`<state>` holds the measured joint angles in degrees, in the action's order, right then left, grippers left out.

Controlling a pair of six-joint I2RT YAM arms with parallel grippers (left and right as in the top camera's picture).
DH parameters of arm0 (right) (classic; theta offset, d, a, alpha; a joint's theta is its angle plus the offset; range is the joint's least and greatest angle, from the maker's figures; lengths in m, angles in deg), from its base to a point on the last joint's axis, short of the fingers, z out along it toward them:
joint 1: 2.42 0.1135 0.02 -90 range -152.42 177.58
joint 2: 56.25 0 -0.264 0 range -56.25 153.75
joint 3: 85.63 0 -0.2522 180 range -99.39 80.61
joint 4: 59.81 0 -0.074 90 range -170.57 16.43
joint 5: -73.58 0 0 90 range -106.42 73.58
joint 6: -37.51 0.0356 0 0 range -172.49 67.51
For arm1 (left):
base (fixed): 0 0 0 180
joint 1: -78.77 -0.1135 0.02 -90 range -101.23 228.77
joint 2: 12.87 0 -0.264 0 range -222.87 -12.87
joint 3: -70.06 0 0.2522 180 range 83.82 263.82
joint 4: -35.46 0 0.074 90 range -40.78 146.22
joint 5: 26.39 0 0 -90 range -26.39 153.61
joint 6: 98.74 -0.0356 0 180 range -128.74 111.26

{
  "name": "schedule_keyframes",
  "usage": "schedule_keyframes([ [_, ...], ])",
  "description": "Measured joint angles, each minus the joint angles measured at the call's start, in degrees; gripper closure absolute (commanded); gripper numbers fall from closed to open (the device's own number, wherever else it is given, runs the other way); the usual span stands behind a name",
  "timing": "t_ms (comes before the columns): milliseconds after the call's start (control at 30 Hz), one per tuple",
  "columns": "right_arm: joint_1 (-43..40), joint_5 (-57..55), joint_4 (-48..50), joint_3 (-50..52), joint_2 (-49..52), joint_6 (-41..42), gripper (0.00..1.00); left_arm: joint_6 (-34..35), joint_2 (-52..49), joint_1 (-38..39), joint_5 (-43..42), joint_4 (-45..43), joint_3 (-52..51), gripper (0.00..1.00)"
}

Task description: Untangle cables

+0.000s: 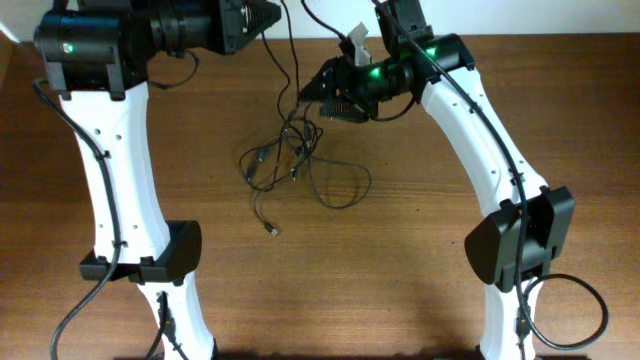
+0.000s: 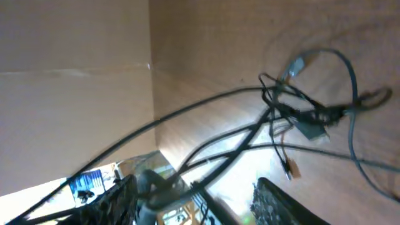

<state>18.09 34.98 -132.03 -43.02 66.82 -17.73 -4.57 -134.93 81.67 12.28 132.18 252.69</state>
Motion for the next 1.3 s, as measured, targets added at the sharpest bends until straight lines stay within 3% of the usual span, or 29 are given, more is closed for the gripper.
schedule_keyframes([
  [133,0.13,0.15,-0.9,0.0,0.0,-0.87,0.5,-0.02,0.0,0.0,0.57,0.04,0.0,1.0],
  [167,0.28,0.13,-0.87,0.0,0.0,-0.87,0.58,-0.02,0.0,0.0,0.57,0.04,0.0,1.0],
  [300,1.73,-2.51,2.4,-0.02,0.0,1.33,0.73,-0.02,0.0,0.0,0.74,0.2,0.0,1.0],
  [400,3.3,-5.81,3.5,-0.02,0.0,3.08,0.96,-0.02,0.0,0.0,1.07,0.22,0.0,1.0],
  [567,3.43,-11.91,0.55,0.0,0.0,0.94,0.96,-0.02,0.0,0.04,11.32,2.91,0.0,1.0],
  [733,-1.09,-17.14,-6.64,0.0,-1.16,-6.4,0.96,-0.09,0.0,0.17,37.46,7.28,-0.02,1.0],
  [800,-4.74,-21.99,-11.41,0.11,-6.05,-11.08,0.96,-0.07,0.0,0.22,48.94,8.17,0.0,1.0],
  [900,-9.44,-27.12,-16.24,0.09,-15.26,-15.61,0.96,-0.07,-0.02,0.09,58.71,8.74,0.0,1.0],
  [1067,-22.43,-33.44,-23.39,0.04,-25.77,-19.8,0.96,0.0,-0.11,-3.72,63.1,9.01,-2.29,1.0],
  [1300,-34.07,-32.65,-26.29,0.04,-25.94,-24.85,0.96,0.0,-0.33,-8.9,65.22,6.43,-4.85,1.0],
])
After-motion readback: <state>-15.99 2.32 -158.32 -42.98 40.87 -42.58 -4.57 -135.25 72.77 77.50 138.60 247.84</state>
